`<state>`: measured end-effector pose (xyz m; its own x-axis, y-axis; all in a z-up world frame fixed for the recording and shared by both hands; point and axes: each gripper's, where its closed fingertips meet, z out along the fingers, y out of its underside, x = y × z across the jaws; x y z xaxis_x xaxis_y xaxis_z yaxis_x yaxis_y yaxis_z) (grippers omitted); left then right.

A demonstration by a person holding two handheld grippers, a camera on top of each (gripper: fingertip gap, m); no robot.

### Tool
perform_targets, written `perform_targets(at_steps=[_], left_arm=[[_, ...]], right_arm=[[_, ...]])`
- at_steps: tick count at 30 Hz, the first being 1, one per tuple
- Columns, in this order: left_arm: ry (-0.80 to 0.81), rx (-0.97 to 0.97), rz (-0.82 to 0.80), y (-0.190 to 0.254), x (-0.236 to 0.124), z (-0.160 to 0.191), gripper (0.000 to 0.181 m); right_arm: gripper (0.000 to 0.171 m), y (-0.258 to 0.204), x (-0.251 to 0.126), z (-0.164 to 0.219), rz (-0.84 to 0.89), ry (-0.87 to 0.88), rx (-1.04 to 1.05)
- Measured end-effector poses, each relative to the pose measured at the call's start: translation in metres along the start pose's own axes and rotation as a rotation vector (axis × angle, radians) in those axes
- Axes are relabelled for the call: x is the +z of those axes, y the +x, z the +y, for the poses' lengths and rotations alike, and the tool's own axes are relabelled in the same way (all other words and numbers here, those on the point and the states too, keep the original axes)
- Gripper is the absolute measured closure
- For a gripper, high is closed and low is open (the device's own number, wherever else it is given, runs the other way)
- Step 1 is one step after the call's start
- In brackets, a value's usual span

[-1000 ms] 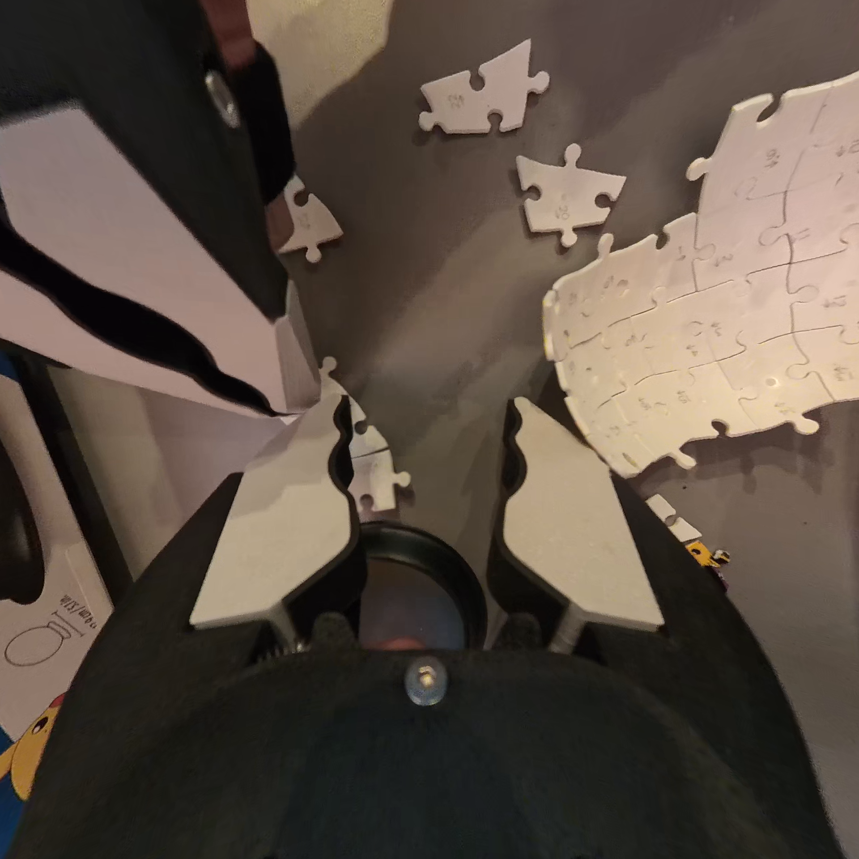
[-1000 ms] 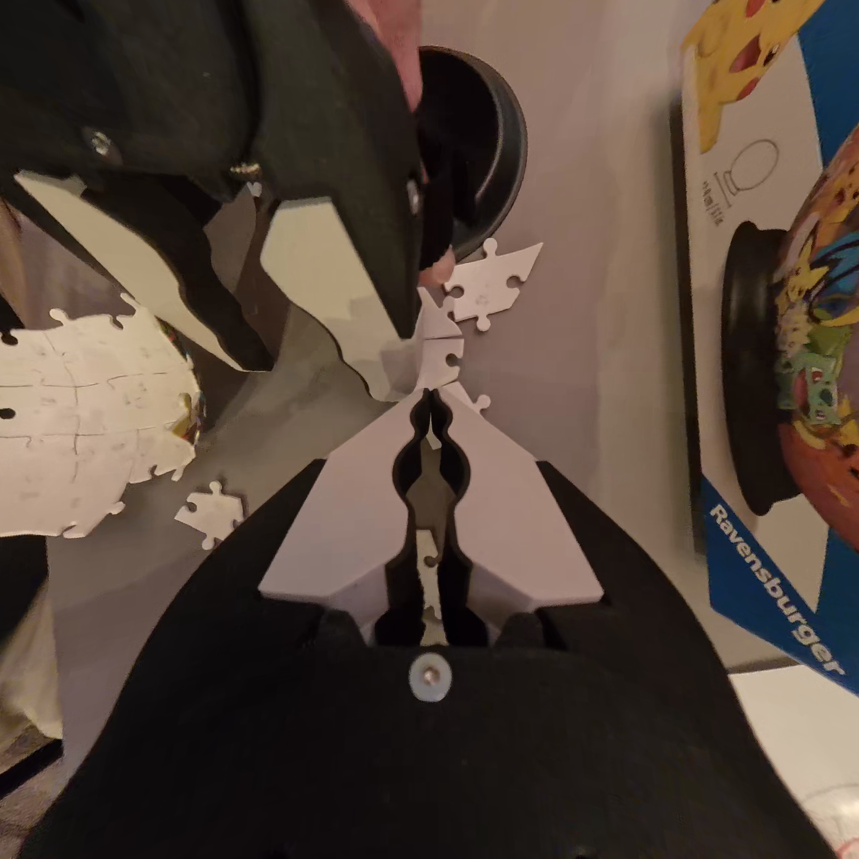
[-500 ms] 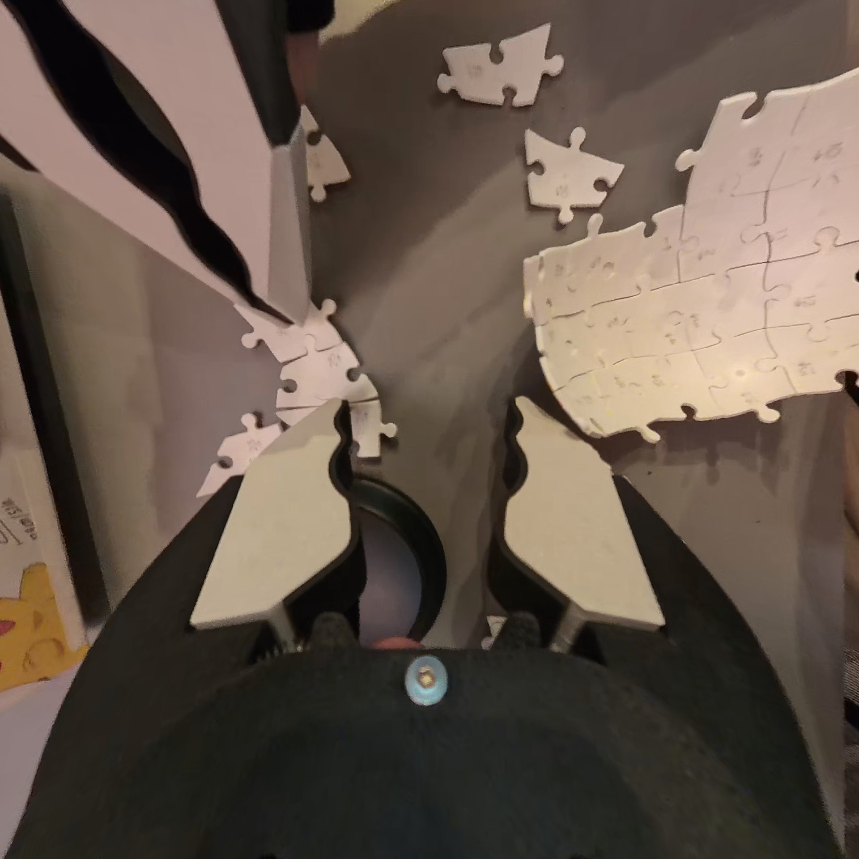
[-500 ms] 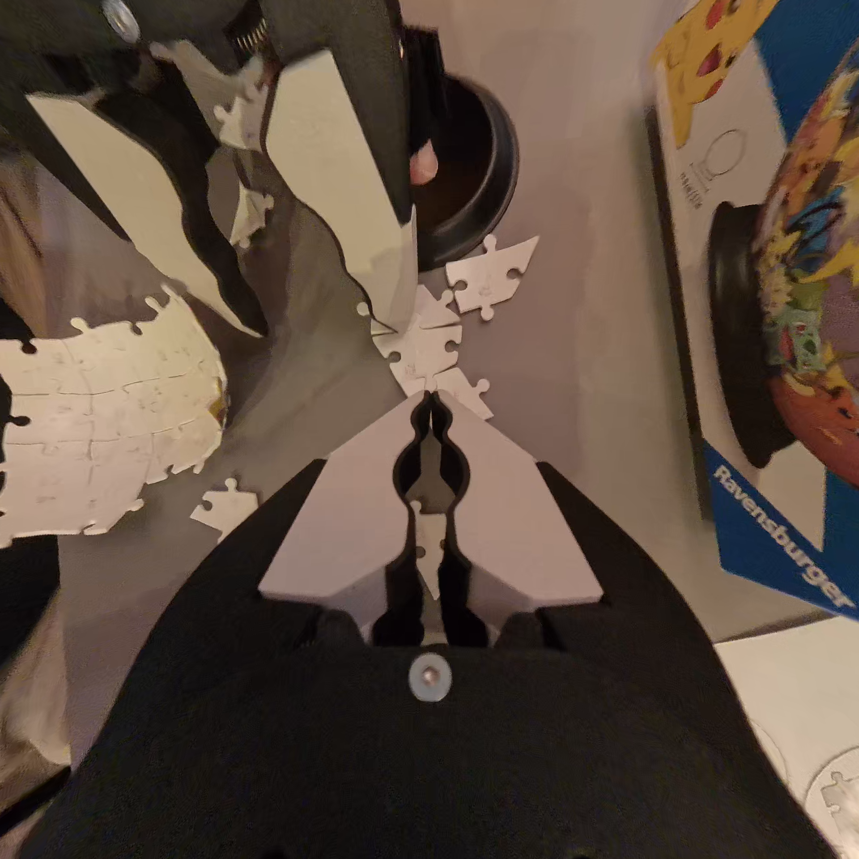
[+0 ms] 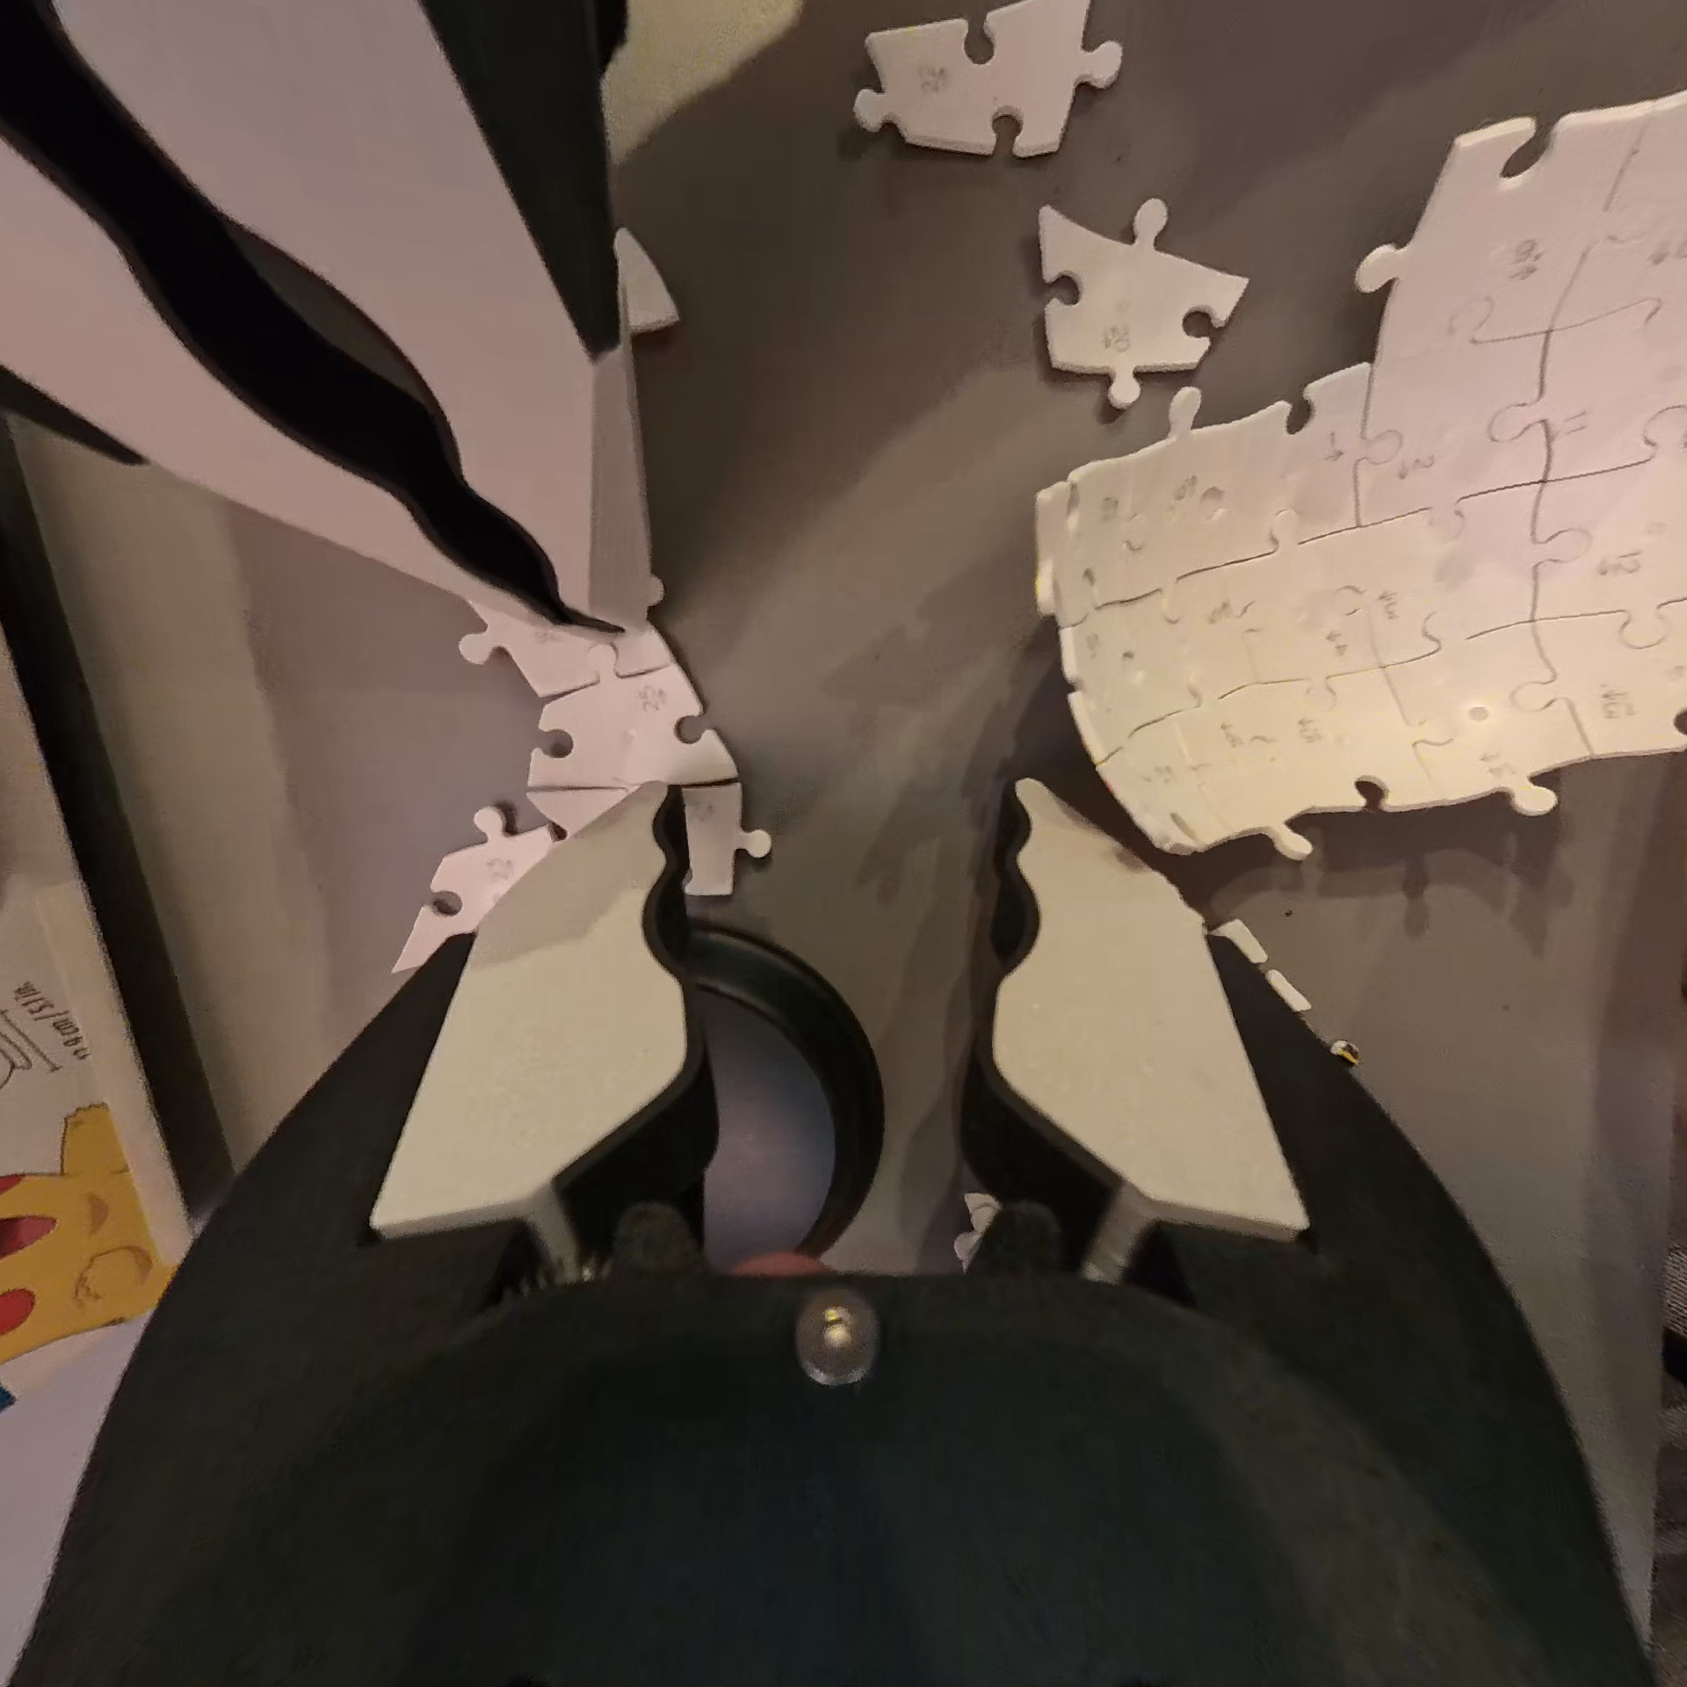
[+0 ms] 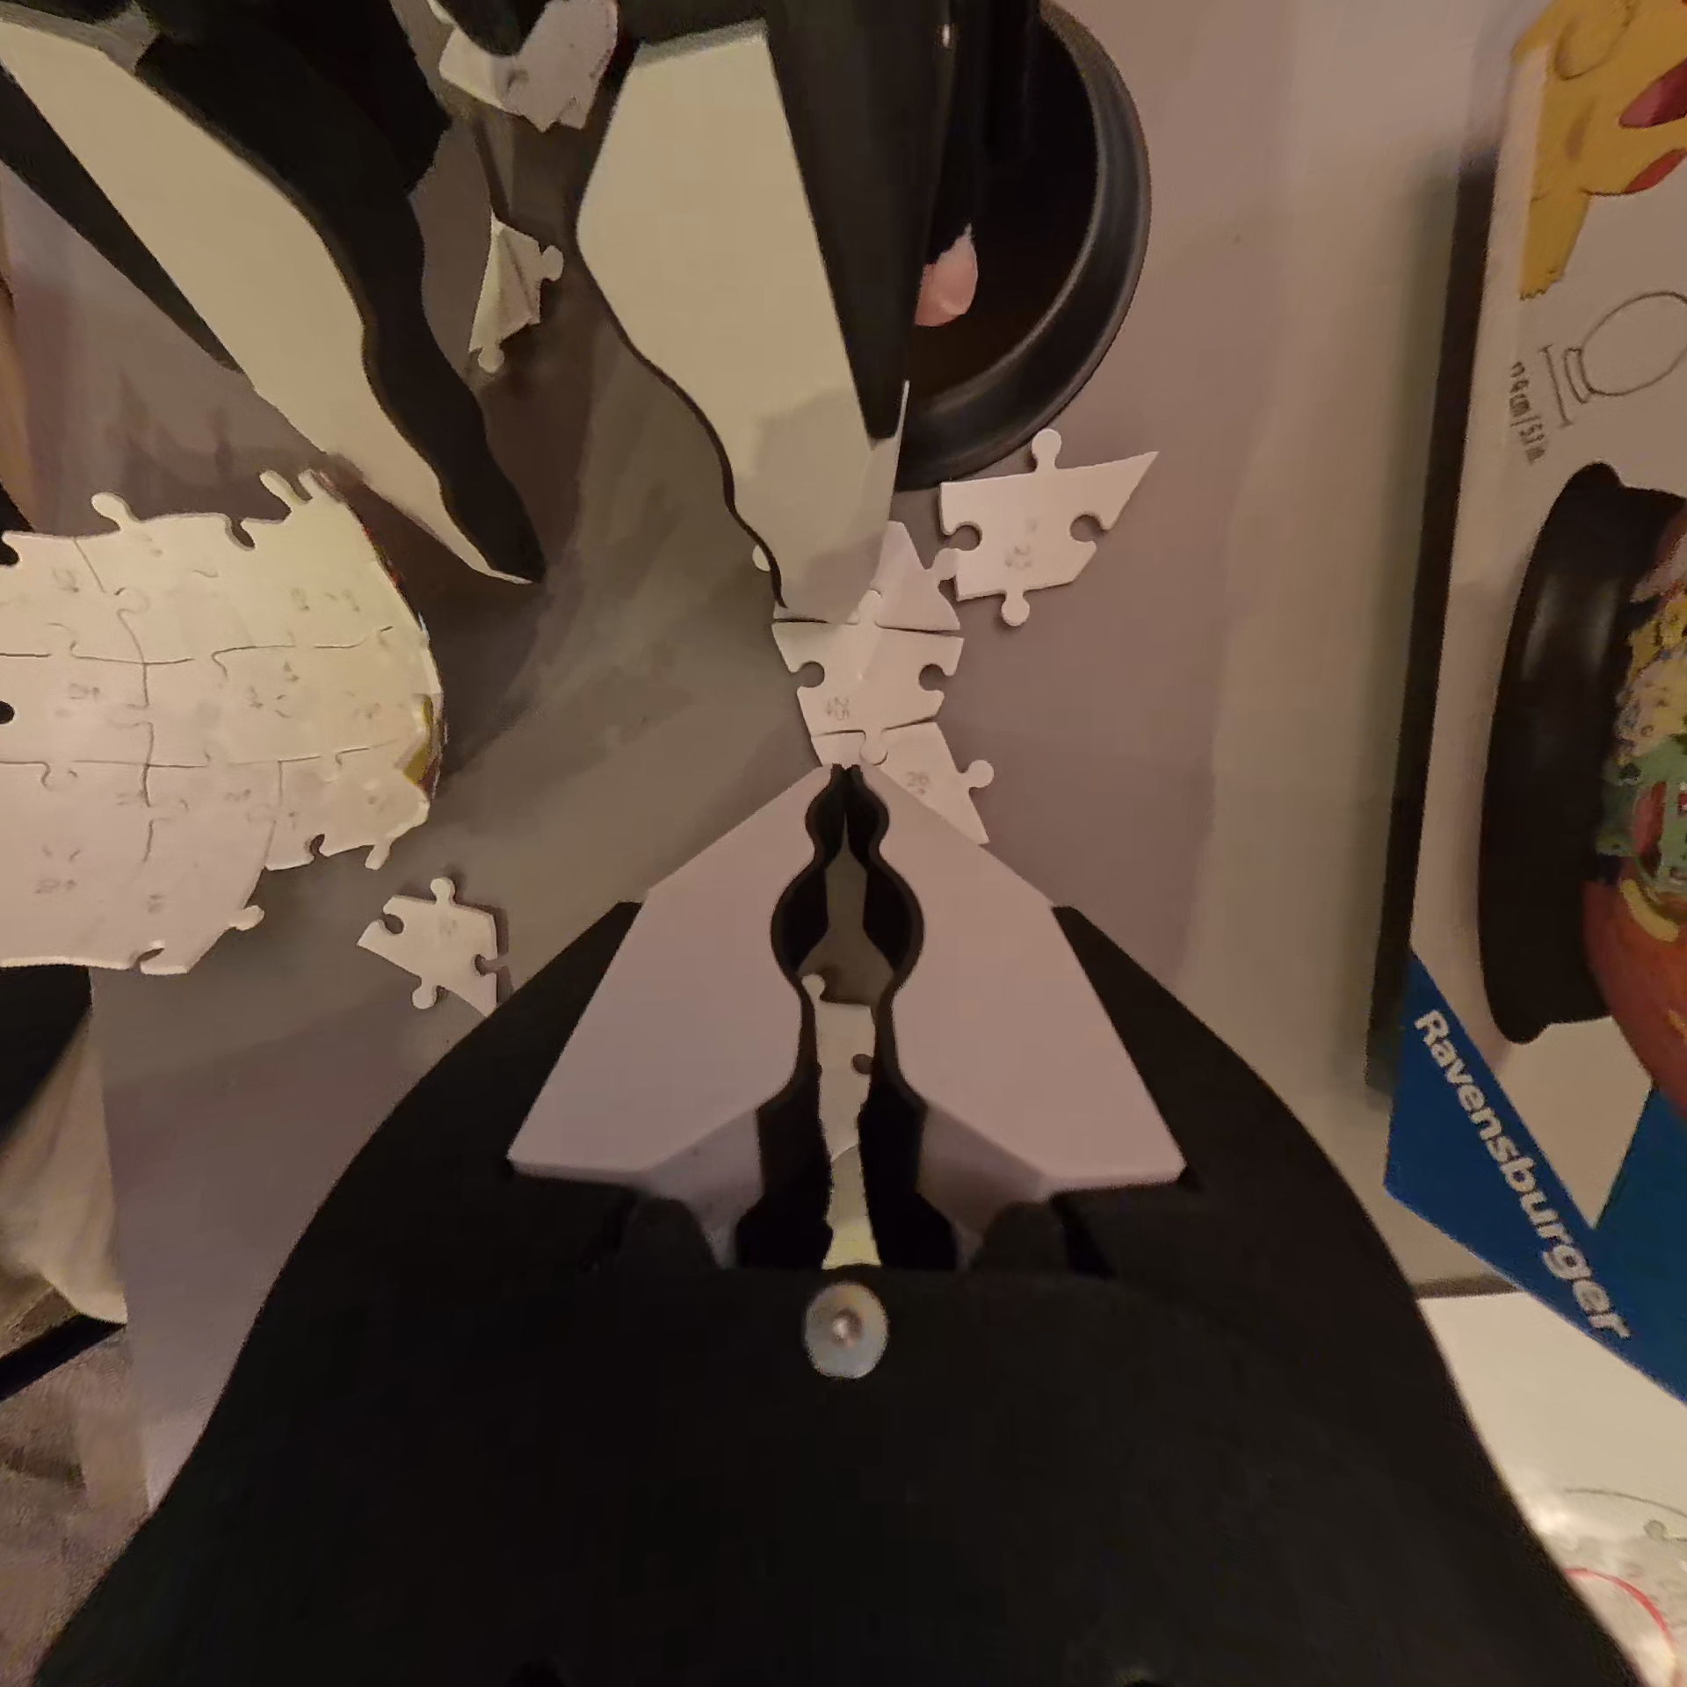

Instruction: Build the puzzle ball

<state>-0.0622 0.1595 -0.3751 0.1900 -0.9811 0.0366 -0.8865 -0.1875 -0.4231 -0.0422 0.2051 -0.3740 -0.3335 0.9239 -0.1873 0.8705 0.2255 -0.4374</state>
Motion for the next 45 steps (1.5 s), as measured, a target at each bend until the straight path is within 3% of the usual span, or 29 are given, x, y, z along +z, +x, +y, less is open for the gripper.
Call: perform_targets(at_steps=[9,16,19,22,28,34,38,45], left_arm=[[-0.006,0.020,-0.005,0.002,0.001,0.001,0.114],[-0.050,0.020,-0.013,-0.001,-0.006,0.006,0.113],[-0.059,0.017,-0.027,-0.001,-0.007,0.008,0.114],[-0.035,-0.004,-0.034,0.000,-0.007,0.007,0.114],[0.012,-0.001,-0.037,0.001,-0.007,-0.001,0.110],[0.008,0.004,0.002,0.001,0.000,-0.005,0.109],[0.014,-0.015,0.036,0.003,0.003,-0.005,0.108],[0.003,0.014,0.011,0.001,0.003,-0.004,0.111]], right_arm=[[0.171,-0.002,0.004,-0.008,-0.001,0.051,0.028],[0.171,-0.002,0.004,-0.006,-0.012,-0.074,0.029],[0.171,-0.002,0.003,-0.007,-0.040,-0.028,0.072],[0.171,0.000,-0.018,-0.019,-0.045,0.141,0.144],[0.171,0.007,-0.029,0.006,0.012,0.154,0.178],[0.139,0.024,-0.014,0.007,0.091,0.099,0.189],[0.142,0.023,-0.010,0.004,0.045,0.120,0.177],[0.161,0.025,-0.011,0.004,-0.083,0.188,0.309]])
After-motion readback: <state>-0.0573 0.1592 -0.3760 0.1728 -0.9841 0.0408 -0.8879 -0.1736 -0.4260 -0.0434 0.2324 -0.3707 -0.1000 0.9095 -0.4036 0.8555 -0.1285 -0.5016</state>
